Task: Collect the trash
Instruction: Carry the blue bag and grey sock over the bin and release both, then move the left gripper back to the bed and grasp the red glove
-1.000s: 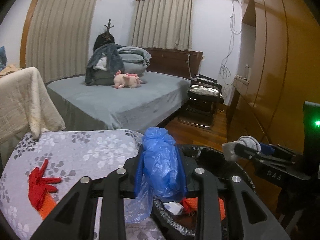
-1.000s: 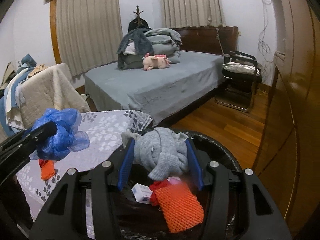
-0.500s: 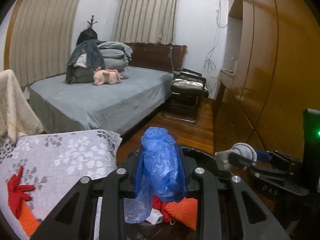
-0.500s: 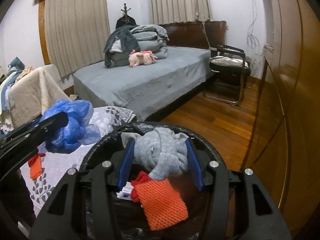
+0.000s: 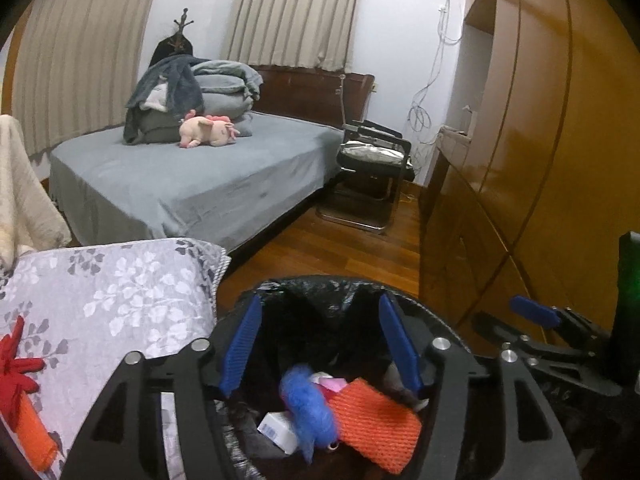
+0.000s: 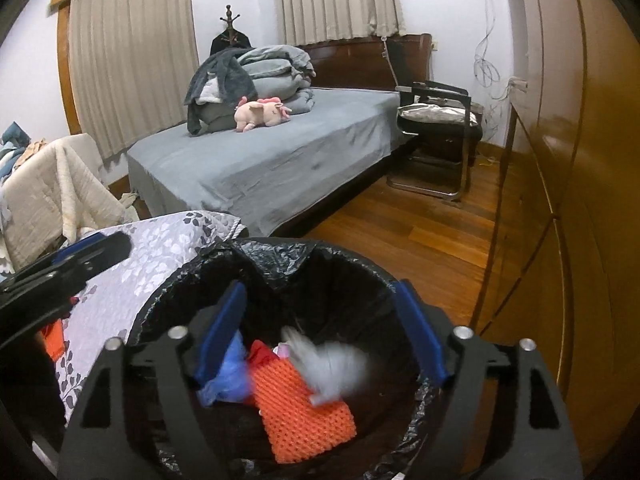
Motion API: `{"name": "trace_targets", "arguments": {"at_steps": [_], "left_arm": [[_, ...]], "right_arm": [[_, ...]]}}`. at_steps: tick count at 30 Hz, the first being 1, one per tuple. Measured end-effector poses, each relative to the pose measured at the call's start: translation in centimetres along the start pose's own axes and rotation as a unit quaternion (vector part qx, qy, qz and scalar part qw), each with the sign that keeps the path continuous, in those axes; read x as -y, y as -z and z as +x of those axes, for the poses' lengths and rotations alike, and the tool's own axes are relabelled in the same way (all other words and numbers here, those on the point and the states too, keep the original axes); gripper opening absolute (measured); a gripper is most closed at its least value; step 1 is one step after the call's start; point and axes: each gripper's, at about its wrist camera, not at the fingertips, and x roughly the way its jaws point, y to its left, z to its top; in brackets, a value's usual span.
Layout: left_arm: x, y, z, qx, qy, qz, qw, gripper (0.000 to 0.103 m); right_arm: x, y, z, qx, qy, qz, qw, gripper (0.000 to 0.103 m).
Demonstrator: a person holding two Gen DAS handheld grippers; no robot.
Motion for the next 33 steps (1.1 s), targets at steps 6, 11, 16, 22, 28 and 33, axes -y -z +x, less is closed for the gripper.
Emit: {"name": "trace_targets", "arguments": {"at_steps": [6,11,16,22,28,33], "left_arm": [[-2.4,0.1,-2.7,0.013,-0.048,0.005,0.9988,0.080],[-5.3,0.9,-5.6,0.017,-0.087,-0.003,0.9960,0.087],[-8.5,1.9,-8.6,0.019,-0.132,-0.013,0.9910,0.088],[-12.5,2.9,-11.9,0.028,-0.177,-0.036,0.9832,0.088],[-17.3,4.2,-14.6,0.035,-0.226,-0.059,0.9716,0.088],[-21.2,6.0,-15.8,0.031,-0.262,-0.077,0.9614,0.087]], "right_arm": [[-0.6,-0.5,-1.1,0.013,-0.007,0.009,1.000,0.095],[-3.0,-0.8,-1.9,0.020,-0.030,-0.005,0.999,0.096],[-6.6,-1.3,-2.0,0.025,-0.061,-0.022,0.998,0.096],[-12.3,-1.7,-1.7,0.027,-0.103,-0.051,0.993,0.096],[-17.6,-1.4,-1.0,0.027,-0.138,-0.078,0.987,0.096],[-21.6,-0.7,0.3,0.017,-0.159,-0.096,0.982,0.096]]}}
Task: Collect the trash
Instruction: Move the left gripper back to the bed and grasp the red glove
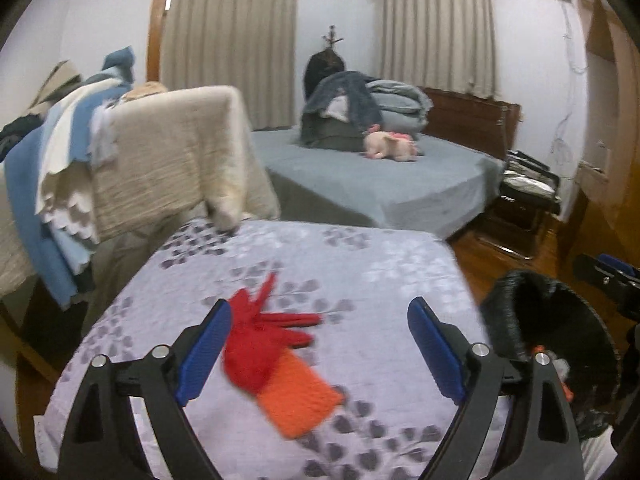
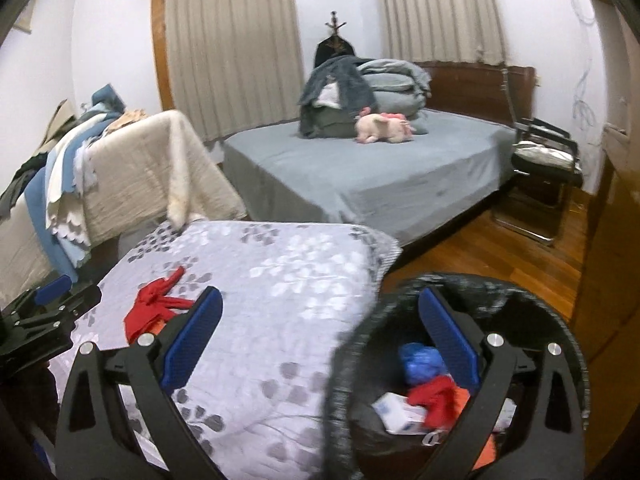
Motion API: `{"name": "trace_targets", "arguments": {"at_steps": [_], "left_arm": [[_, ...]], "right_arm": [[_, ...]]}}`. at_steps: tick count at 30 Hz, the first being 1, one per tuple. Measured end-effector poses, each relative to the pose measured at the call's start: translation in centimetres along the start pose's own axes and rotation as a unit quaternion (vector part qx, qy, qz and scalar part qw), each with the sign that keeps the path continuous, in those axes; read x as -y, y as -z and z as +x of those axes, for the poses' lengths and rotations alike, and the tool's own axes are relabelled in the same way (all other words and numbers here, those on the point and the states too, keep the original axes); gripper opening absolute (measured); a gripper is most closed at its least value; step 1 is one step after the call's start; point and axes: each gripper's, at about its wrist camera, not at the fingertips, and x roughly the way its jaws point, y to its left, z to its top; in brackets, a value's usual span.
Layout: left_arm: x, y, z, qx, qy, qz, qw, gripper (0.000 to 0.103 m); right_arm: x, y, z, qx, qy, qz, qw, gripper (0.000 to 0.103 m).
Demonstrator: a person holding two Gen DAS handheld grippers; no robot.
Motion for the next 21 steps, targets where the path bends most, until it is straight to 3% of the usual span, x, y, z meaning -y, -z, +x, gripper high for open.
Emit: {"name": "trace_targets", "arguments": {"at_steps": [9,21], "left_arm": [[-4.1,1.8,3.5,-0.030,-0.026,-0.018,0.9990,0.085],[-6.5,3.7,9.6,-0.080,-0.023,-0.029,0.9961,0.075]], "right_arm": [[-4.3,0.5,5.0,-0.030,-0.014,-0.020,0.999,0.096],[-7.1,1.3,8.0,-0.051,-0.018,-0.054,0.997,0.096]]}}
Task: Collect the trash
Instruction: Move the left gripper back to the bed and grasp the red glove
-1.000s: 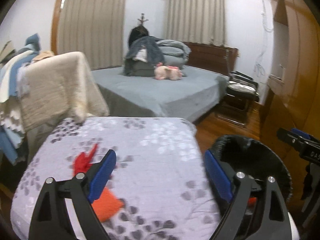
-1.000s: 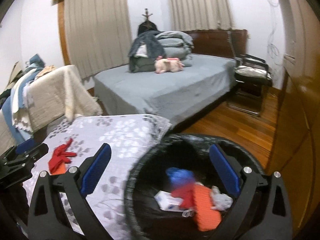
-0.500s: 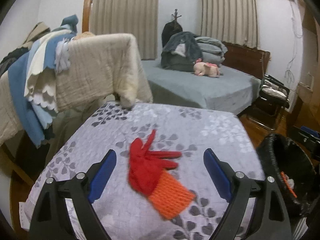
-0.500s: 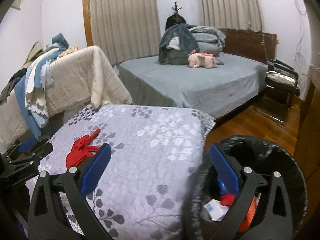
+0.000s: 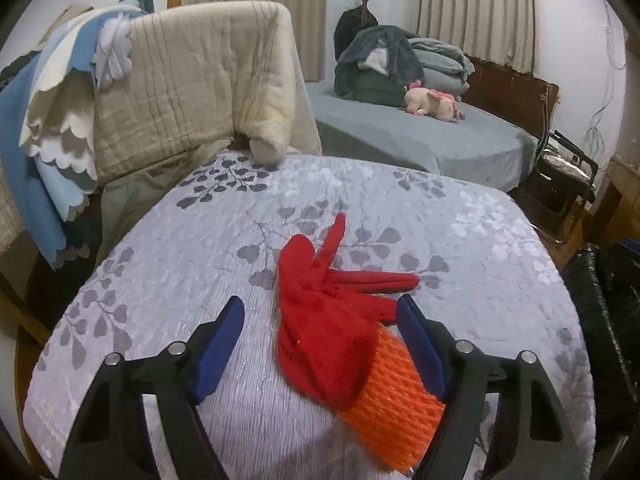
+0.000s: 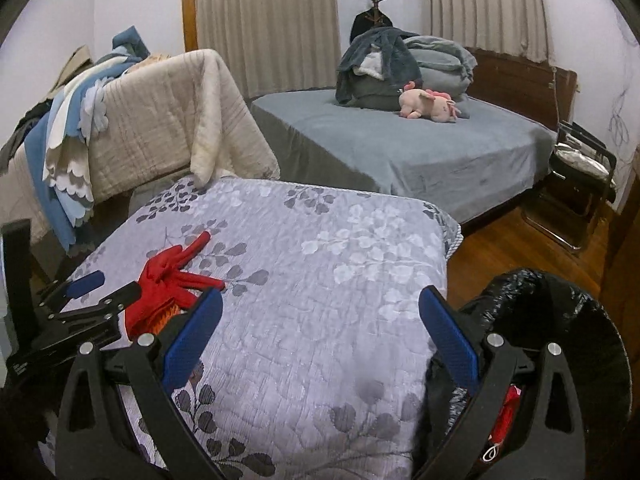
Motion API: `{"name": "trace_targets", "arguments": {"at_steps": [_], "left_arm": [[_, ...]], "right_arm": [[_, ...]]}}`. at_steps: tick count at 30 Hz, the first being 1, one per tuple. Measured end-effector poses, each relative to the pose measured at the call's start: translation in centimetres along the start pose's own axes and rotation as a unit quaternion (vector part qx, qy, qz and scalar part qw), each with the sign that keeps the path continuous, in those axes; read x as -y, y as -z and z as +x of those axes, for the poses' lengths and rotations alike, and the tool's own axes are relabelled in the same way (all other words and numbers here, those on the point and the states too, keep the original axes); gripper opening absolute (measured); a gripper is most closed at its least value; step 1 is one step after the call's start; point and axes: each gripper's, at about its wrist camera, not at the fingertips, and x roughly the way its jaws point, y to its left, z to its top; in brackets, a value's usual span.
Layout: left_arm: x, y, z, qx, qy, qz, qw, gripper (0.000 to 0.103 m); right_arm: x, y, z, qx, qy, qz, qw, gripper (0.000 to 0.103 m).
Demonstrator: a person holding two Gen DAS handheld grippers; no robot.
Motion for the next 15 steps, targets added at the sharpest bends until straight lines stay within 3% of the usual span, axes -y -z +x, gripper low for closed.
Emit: {"name": "trace_targets", "arguments": {"at_steps": [6,8,11,12,15], "left_arm": [[-0.4,0.5,1.7,-0.020,0.007,-0.008,0.9997,0.068],[-0.5,0.7,2.2,-0.029,0.011,-0.011,0.9994,0.062],[-0.8,1.0,3.0,-0.045,0.026,-0.020,0.9984,0.040],[-0.8,1.1,3.2,-0.048,0.027,-0.021,0.9983,0.038],[-0.8,0.9,3.4,-0.047,0.032,-0.024,0.9981,0.020]], "right_arm": [[-0.6,0.2,1.0,-0.011,-0.003,-0.008,1.000,0.096],[-0.7,0.3,1.2,-0.014,-0.003,-0.010,1.000,0.096],[-0.7,0.5,1.4,-0.018,-0.002,-0.012,1.000,0.096],[-0.6,0.6,1.5,-0.020,-0.001,-0.012,1.000,0.096],[-0.6,0.7,1.6,-0.022,0.002,-0.014,1.000,0.096]]}}
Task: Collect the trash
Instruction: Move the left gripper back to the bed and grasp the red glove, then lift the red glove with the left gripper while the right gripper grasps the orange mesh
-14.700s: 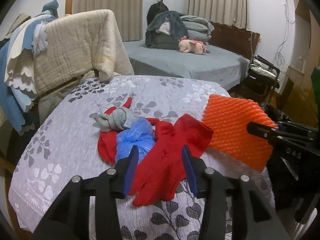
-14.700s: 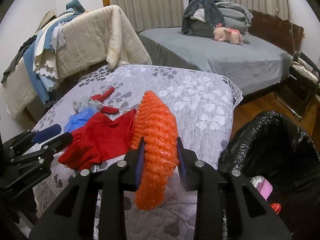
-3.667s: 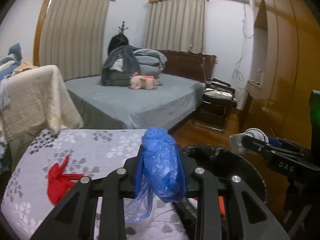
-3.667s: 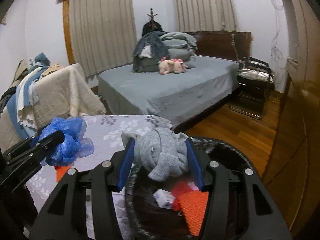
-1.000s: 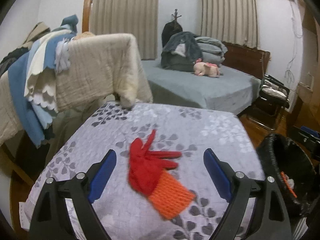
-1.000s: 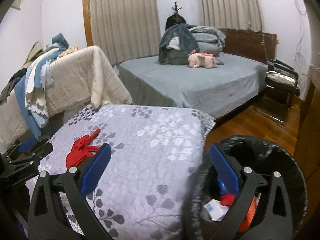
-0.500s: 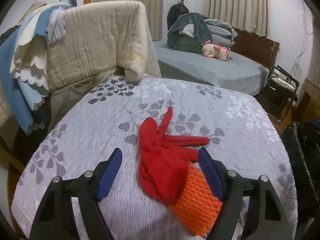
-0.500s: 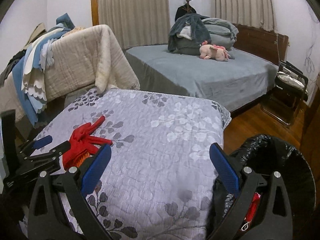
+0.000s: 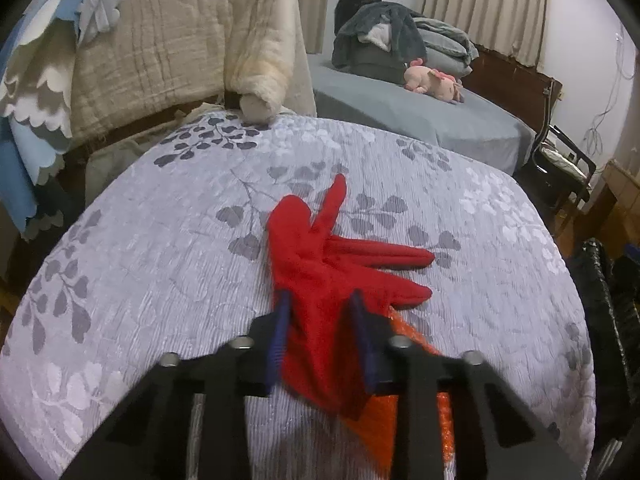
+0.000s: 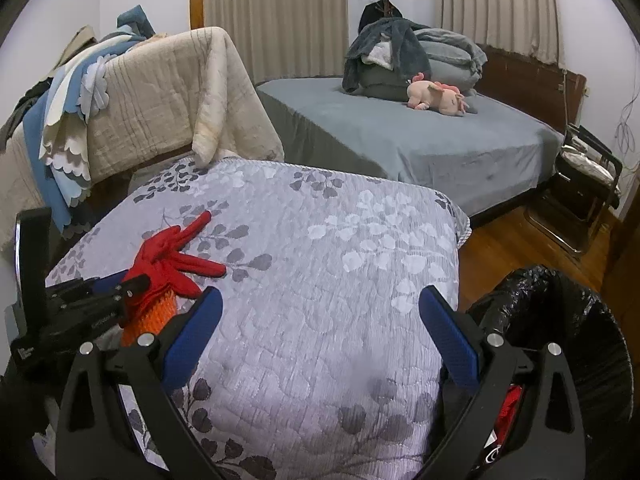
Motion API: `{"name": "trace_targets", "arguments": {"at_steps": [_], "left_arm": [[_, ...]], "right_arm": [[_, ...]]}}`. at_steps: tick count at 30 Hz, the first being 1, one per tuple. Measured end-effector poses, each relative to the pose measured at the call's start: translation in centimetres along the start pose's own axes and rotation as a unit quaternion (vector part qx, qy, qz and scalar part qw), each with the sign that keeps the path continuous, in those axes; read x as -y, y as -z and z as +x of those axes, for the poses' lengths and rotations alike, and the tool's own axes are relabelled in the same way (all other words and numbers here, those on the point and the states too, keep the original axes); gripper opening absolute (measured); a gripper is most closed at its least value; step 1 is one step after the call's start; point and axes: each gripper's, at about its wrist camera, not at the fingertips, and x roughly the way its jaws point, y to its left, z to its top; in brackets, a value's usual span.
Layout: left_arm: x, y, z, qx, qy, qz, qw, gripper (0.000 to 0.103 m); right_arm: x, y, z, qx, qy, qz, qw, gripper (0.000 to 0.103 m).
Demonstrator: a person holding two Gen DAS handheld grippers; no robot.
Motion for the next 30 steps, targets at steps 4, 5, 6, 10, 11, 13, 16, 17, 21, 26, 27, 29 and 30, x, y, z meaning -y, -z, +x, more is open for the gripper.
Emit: {"name": "trace_targets", "arguments": {"at_steps": [4,5,6,10,11,13,16,17,21,26,27,29,30], "left_arm": [[0.0,-0.5,-0.5,0.010,0.007,-0.003,0.9999,0.009],[0.0,-0.7,-0.9,0.015,0.007,-0.003,0.9999,0.008],[0.0,-0.9,-1.3,0.021,0.008,-0.003,0.9998,0.008],[-0.2,-1.6,-2.7,0.040,0.011,-0.010,0.9991,0.006],[-0.3,-1.7,-3.1,0.044,0.012,-0.013,0.9989,0.006],[-0.7,-2.0,-4.0,0.054,0.010,-0.020,0.9983,0.006],[-1.2,-2.0,-5.4,0.066,0.008,-0.024,0.9975,0.006],[-1.5,-2.0,-6.0,0.070,0.006,-0.025,0.9972,0.006],[-2.7,-1.4,-7.8,0.079,-0.005,-0.032,0.9963,0.006],[-5.0,0.1,-8.9,0.070,-0.034,-0.032,0.9965,0.006],[-5.4,0.5,-8.8,0.063,-0.038,-0.032,0.9968,0.006],[-6.1,1.3,-8.3,0.050,-0.042,-0.036,0.9972,0.006],[-6.3,1.6,-7.9,0.043,-0.041,-0.039,0.9975,0.006]], "right_arm": [[0.0,0.1,0.0,-0.001,0.002,-0.003,1.000,0.096],[0.0,0.1,0.0,0.000,0.002,-0.003,1.000,0.096],[-0.1,0.1,0.0,0.000,0.002,-0.004,1.000,0.096],[-0.3,0.2,0.1,-0.001,-0.001,-0.005,1.000,0.096],[-0.4,0.2,0.1,0.000,-0.002,-0.006,1.000,0.096],[-0.6,0.2,0.1,0.001,-0.005,-0.007,1.000,0.096],[-1.1,0.1,0.1,0.002,-0.010,-0.009,1.000,0.096],[-1.3,0.0,0.1,0.001,-0.012,-0.009,1.000,0.096],[-2.2,0.0,0.2,0.001,-0.020,-0.012,1.000,0.096],[-3.4,0.2,0.4,-0.003,-0.029,-0.020,0.999,0.096],[-3.6,0.3,0.5,-0.005,-0.031,-0.021,0.999,0.096],[-4.1,0.4,0.8,-0.009,-0.033,-0.023,0.999,0.096],[-4.4,0.5,1.0,-0.012,-0.033,-0.024,0.999,0.096]]}}
